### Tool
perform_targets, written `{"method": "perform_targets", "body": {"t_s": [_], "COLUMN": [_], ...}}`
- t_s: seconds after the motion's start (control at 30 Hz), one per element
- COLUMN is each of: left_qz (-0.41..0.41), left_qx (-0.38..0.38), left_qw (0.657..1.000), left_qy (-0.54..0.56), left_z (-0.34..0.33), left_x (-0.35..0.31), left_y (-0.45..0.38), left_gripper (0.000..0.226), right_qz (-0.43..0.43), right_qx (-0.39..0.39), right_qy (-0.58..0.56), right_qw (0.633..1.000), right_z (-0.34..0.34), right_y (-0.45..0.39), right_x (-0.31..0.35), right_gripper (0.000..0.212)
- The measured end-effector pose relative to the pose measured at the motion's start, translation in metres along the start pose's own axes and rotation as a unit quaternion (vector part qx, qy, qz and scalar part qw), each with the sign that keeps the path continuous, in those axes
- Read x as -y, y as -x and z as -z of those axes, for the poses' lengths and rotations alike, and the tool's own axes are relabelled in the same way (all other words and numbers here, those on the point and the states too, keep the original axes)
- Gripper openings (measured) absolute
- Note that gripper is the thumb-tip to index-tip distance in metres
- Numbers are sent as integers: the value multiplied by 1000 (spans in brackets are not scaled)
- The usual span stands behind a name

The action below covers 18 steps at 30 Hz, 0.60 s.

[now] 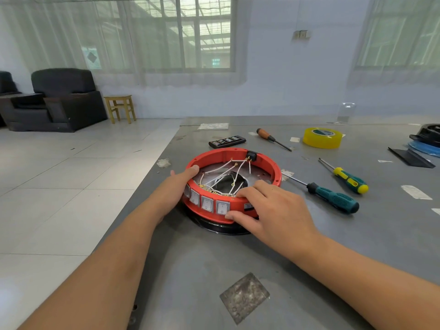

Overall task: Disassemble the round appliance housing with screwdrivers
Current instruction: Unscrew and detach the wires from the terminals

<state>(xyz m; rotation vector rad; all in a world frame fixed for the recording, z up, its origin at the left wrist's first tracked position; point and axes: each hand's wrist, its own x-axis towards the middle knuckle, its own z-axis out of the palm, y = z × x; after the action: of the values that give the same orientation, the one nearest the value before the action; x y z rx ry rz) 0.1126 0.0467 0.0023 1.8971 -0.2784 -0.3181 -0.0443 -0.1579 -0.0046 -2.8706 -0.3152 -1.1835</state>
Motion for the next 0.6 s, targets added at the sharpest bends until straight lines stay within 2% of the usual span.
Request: {"method": "perform_targets", "body": {"t_s": [0.07, 0.17, 0.27, 0.33, 0.37, 0.43, 0.5, 0.6], "left_qz": [-26, -42, -125, -200, -238, -293, -303, -310], "left_qx": [9, -6, -103, -174, -182, -149, -107, -98], "left_qw": [1000, 999, 987, 964, 954, 944, 945, 936], "left_qy": [-6, -27, -18, -27, -32, -33, -65, -137], "left_z": [-5, -8, -8, -10, -13, -21, -28, -33], "left_x": [3, 3, -3, -8, -12, -17, -17, -14], "left_y": [-1, -4, -2, 2, 6, 11, 14, 12], "left_gripper": [69, 49, 40, 31, 25, 26, 35, 44], "right_qz": [10, 11, -70, -117, -126, -123, -102, -102], "right_qx": [10, 0, -5, 66, 121, 234, 312, 344], "right_qy": [9, 17, -27, -70, -106, -174, -196, -226], "right_qw": [1000, 1000, 997, 989, 979, 948, 924, 905], "right_z": [2, 8, 22, 29, 32, 34, 28, 16], "right_y": [-1, -6, -24, -41, -50, -66, -76, -84], "right_x": [0, 0, -4, -17, -23, -30, -31, -30], "right_gripper": [52, 54, 53, 40, 31, 14, 11, 14]}}
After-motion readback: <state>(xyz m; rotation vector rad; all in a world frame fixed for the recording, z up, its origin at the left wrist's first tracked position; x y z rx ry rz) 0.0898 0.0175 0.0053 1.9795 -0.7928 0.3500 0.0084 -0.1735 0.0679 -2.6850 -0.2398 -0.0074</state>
